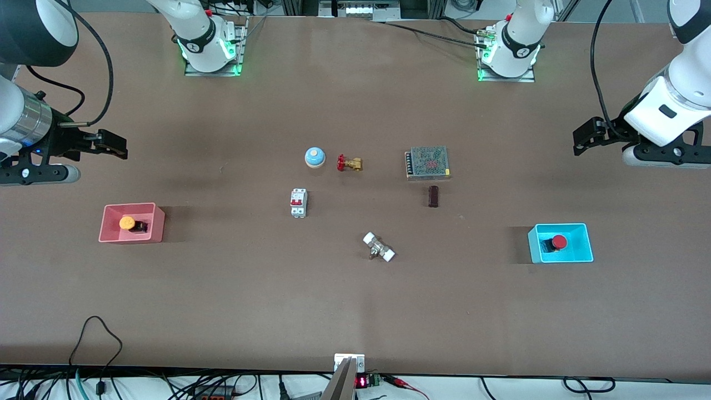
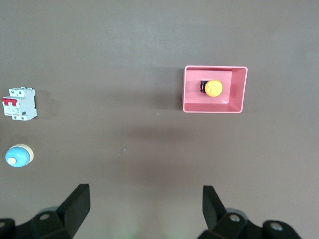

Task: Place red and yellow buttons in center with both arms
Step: 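Reach the right gripper to the yellow button while the left gripper reaches the red button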

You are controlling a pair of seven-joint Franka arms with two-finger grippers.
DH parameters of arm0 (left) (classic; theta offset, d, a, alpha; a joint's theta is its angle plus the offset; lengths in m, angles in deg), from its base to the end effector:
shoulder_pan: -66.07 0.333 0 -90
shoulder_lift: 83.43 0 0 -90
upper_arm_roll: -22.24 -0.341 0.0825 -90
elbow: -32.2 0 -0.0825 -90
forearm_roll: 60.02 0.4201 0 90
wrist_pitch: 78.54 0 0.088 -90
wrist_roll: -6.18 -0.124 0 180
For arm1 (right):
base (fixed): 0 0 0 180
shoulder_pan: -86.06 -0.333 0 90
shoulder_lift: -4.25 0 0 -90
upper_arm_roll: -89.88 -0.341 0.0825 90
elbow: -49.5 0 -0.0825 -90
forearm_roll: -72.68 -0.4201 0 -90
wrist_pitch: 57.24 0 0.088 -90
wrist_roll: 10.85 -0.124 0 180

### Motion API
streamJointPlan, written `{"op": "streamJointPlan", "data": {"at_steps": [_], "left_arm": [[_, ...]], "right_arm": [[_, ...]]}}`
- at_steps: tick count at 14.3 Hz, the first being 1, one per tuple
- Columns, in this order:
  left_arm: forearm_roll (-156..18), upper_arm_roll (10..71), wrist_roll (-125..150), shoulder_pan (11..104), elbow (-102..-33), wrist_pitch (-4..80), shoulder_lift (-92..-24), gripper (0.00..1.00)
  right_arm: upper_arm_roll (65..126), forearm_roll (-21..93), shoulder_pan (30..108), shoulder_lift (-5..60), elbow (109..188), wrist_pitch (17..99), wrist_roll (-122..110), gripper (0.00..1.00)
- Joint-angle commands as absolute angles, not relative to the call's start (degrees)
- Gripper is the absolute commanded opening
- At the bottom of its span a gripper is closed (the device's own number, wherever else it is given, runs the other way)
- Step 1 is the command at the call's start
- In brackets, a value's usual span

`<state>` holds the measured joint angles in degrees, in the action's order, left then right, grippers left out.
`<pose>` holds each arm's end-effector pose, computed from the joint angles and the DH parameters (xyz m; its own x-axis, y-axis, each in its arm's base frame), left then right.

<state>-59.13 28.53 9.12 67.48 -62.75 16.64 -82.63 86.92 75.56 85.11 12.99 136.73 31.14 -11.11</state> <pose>0.5983 -0.0489 0.5880 0.9993 -0.0353 -0.0091 -0.0354 -0.9993 -0.0144 0.6297 0.0345 0.5616 0.9893 0.0621 -0.1317 0.0682 -0.9968 0.0427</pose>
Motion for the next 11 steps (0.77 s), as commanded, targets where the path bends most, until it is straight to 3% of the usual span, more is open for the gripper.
{"op": "streamJointPlan", "data": {"at_steps": [1, 9, 11], "left_arm": [[-60.0, 28.7, 8.5, 67.9, -61.3, 15.4, -82.0, 1.0], [-59.9, 28.6, 9.0, 67.9, -61.5, 15.2, -81.6, 1.0], [-59.4, 28.7, 9.1, 67.7, -61.1, 11.3, -78.6, 1.0]], "right_arm": [[87.2, 75.0, 85.3, 13.7, 134.9, 29.7, -11.0, 1.0], [87.8, 71.7, 89.2, 15.6, 134.9, 31.6, -11.1, 1.0], [87.6, 72.7, 89.9, 17.5, 135.5, 32.0, -10.9, 1.0]]}}
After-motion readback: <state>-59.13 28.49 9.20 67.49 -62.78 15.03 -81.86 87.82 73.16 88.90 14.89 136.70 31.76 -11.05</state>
